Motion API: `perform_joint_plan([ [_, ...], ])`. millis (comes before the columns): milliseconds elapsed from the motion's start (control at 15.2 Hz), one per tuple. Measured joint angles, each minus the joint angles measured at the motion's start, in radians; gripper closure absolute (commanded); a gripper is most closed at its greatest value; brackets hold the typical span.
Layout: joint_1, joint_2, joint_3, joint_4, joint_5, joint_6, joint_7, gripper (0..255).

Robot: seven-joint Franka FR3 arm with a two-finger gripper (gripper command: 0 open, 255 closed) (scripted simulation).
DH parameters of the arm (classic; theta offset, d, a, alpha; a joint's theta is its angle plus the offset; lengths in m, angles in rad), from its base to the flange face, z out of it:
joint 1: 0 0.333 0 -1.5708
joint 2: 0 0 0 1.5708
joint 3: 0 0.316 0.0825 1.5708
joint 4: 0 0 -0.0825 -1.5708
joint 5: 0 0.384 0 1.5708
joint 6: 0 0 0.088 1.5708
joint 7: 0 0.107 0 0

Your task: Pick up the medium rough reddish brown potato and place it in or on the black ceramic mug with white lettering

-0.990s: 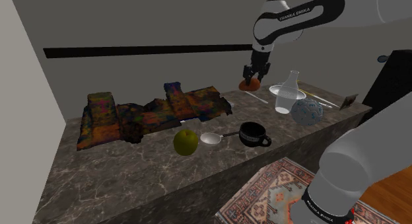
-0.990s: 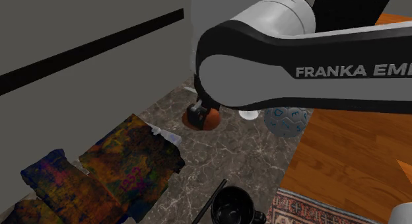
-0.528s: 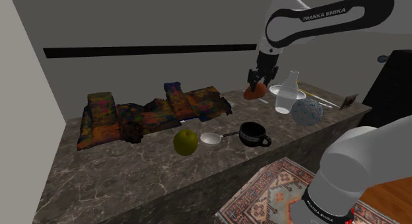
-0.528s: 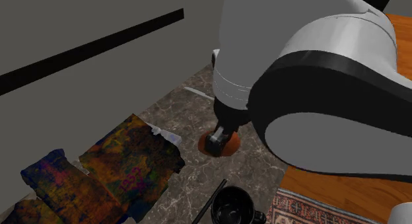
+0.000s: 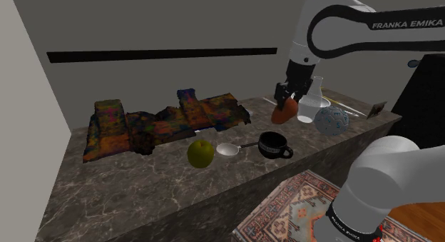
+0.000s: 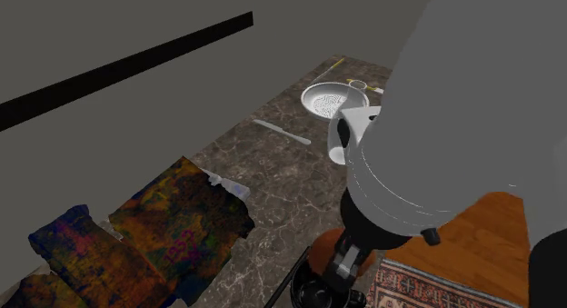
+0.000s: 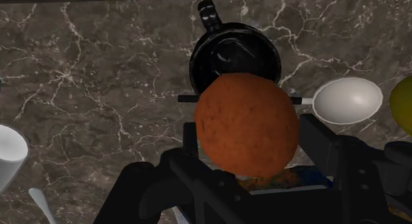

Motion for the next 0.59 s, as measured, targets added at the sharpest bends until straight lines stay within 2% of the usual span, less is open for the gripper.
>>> perform_joint_plan([
  [198, 0.024, -0.09, 0.041, -0.039, 0.032, -0.053, 0.038, 255],
  [594, 0.034, -0.128, 0.055, -0.131, 0.044, -0.002, 0.055, 255],
])
